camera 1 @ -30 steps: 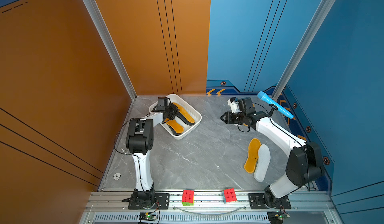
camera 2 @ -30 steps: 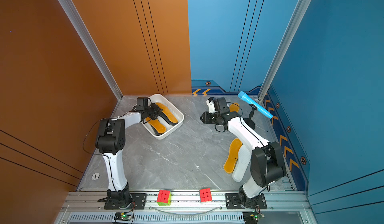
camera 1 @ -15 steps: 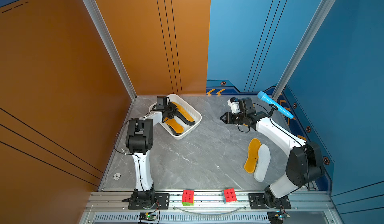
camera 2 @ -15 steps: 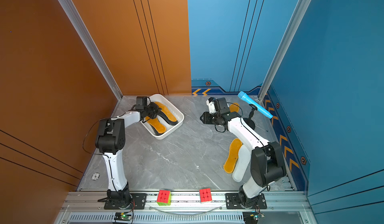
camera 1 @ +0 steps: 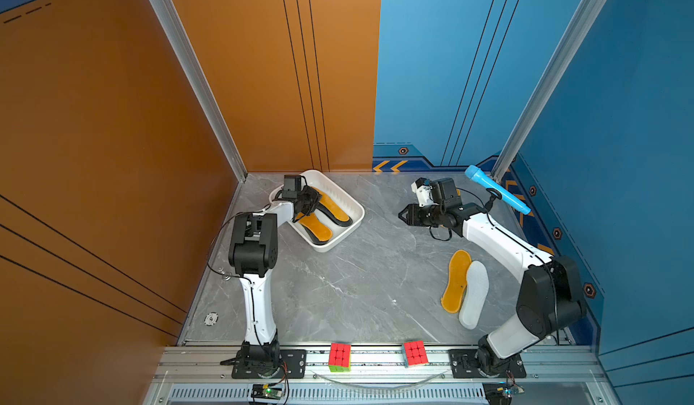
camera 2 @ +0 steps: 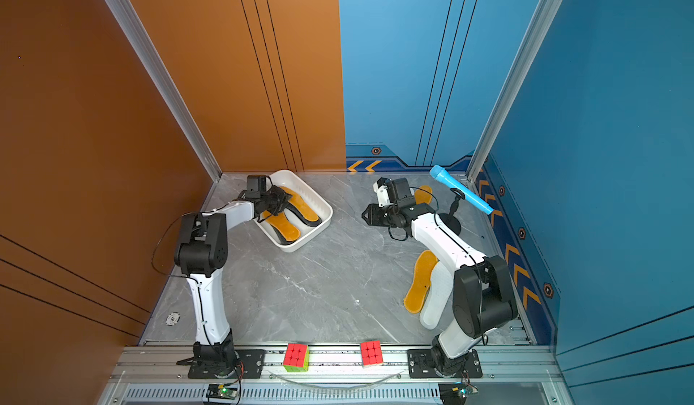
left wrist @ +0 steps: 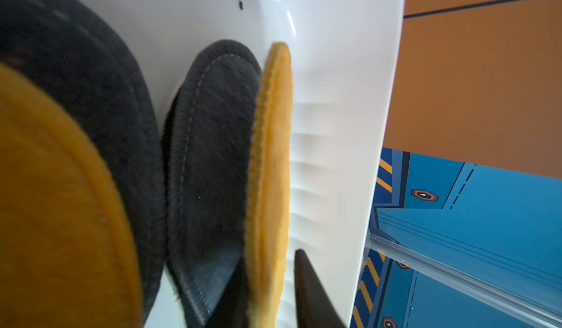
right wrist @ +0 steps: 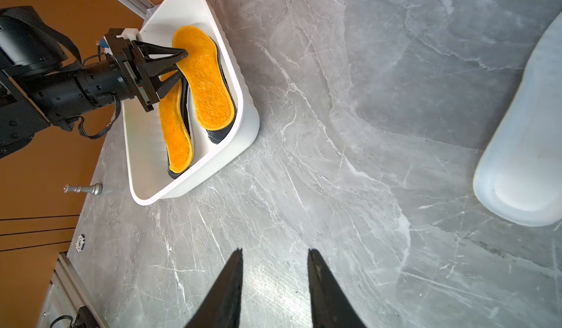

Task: Put the insoles into the storage box
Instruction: Place the insole in the storage box.

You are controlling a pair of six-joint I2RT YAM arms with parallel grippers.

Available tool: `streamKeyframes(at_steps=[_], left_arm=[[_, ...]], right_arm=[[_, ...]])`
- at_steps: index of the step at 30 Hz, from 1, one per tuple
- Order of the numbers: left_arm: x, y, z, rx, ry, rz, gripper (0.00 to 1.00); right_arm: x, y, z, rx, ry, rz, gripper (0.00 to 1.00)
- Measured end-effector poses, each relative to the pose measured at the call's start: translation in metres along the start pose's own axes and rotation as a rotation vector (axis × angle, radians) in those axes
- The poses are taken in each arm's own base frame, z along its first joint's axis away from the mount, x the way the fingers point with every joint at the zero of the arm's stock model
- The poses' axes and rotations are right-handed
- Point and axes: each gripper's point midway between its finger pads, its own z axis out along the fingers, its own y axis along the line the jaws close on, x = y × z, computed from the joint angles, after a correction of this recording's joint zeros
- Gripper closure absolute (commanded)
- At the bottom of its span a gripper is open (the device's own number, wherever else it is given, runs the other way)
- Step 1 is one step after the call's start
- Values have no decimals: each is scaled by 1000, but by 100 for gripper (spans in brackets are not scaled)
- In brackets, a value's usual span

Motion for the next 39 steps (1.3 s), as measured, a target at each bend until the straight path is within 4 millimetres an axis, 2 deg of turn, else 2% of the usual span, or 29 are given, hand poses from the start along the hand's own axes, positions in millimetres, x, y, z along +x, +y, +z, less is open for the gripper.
streamKeyframes(at_steps=[5,9,13,16,20,26,27,28,33,39], left_arm=[[1,2,0,-3,0,0,62],[4,12,-1,-23,4,-5,57],[8,17,-9,-34,2,-1,54],[10,10,-21,-22,-4,11,52],[9,-9,-37,15,-23,38,46],[14,-41,-62,81,-40,86,33],[17,-48,-66,95,-40,96,8],[20,-53,-69,108,-39,109,2],[42,-72,-88,156,-22,148,2],[79,-88,-106,197,9,250,2]], right_arm=[[-2,0,-8,0,-17,0,62],[-5,0,-16,5,-37,5,59],[-3,-11,-24,68,-37,31,54],[4,-30,-32,150,-31,69,51],[18,-71,-43,273,-17,152,48],[36,-126,-40,401,41,268,47],[40,-133,-37,420,59,282,46],[43,-140,-33,438,80,292,46],[57,-163,-20,522,170,321,43],[82,-176,-35,630,226,353,40]])
